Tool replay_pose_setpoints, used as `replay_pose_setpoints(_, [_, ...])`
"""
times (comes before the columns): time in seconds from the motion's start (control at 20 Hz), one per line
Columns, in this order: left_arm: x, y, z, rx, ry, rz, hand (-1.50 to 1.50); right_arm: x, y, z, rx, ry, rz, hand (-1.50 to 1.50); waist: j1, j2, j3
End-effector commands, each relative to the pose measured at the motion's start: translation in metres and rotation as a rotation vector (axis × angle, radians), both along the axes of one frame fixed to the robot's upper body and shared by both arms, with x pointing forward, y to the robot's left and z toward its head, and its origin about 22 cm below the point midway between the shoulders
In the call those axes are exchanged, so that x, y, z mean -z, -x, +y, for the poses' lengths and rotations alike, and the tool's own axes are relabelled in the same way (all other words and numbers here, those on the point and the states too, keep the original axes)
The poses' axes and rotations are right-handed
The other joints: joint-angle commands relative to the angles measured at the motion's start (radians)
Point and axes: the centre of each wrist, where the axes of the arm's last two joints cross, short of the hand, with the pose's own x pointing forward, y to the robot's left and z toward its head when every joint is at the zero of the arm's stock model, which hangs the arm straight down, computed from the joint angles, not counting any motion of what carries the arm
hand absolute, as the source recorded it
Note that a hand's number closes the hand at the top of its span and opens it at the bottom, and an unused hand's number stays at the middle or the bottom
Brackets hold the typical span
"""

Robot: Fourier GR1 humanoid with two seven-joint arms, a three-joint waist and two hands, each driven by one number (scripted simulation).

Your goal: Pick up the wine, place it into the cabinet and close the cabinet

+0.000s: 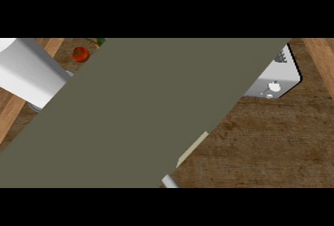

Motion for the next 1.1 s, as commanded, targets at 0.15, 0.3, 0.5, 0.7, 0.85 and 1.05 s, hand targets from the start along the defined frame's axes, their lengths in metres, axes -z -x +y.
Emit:
replay_pose_setpoints(0.15, [0.0, 0.008, 0.027, 0.017, 0.024, -0.01, -1.5, -0.028, -0.06, 0.056, 0.113, -0.042, -0.014, 1.5, -0.002, 0.008, 0.002])
replay_pose_setpoints(0.3, [-0.001, 0.013, 0.032, 0.009, 0.0, -0.024, -1.5, -0.04, -0.098, 0.063, 0.122, -0.017, -0.007, 1.5, 0.009, 0.012, 0.003])
replay_pose_setpoints(0.5, [-0.006, 0.011, 0.042, 0.002, 0.005, -0.014, -1.5, -0.053, -0.13, 0.069, 0.08, -0.001, 0.011, 1.5, -0.01, 0.012, 0.004])
replay_pose_setpoints(0.7, [-0.008, 0.016, 0.053, 0.008, -0.006, -0.015, -1.5, -0.053, -0.16, 0.074, 0.036, 0.041, 0.003, 1.5, -0.011, 0.01, 0.004])
replay_pose_setpoints(0.85, [-0.01, 0.01, 0.053, -0.005, -0.004, -0.02, -1.5, -0.05, -0.17, 0.075, -0.147, 0.115, 0.134, 1.5, -0.002, 0.017, 0.004])
replay_pose_setpoints(1.05, [-0.014, 0.01, 0.057, 0.011, -0.014, -0.017, -1.5, -0.038, -0.175, 0.083, -0.385, 0.346, 0.204, 1.5, 0.014, 0.017, 0.003])
